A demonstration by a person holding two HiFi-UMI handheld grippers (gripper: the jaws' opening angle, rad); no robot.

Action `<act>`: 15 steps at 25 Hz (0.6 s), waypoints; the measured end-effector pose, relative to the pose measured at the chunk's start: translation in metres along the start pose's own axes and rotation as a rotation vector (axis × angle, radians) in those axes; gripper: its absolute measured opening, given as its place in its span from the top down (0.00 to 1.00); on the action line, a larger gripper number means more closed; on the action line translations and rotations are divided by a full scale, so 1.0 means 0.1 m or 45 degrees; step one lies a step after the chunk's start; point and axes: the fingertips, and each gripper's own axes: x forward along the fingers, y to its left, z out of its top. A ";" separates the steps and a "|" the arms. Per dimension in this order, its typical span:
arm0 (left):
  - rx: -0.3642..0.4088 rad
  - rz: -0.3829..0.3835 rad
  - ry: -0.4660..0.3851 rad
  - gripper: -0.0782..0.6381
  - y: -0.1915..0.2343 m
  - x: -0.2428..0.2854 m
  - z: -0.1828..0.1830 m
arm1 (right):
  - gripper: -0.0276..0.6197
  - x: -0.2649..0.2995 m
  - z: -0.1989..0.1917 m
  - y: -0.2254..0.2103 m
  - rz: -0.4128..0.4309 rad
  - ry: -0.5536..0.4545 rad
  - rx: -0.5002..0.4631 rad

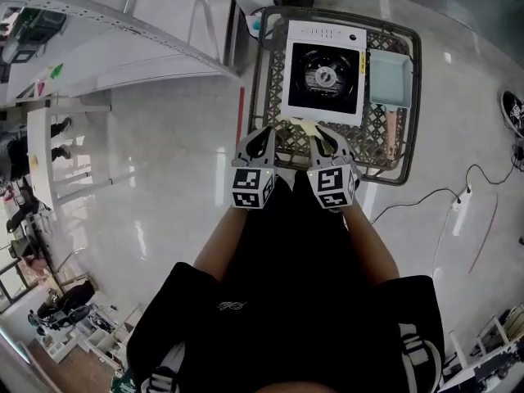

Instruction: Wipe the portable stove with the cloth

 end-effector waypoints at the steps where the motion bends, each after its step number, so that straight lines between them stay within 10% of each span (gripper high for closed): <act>1: -0.002 0.011 0.015 0.87 0.03 0.01 -0.02 | 0.93 0.06 -0.02 0.01 0.014 0.011 0.014; 15: -0.060 -0.003 0.185 0.87 0.51 0.38 -0.41 | 0.93 1.09 -0.55 0.27 0.113 0.252 0.108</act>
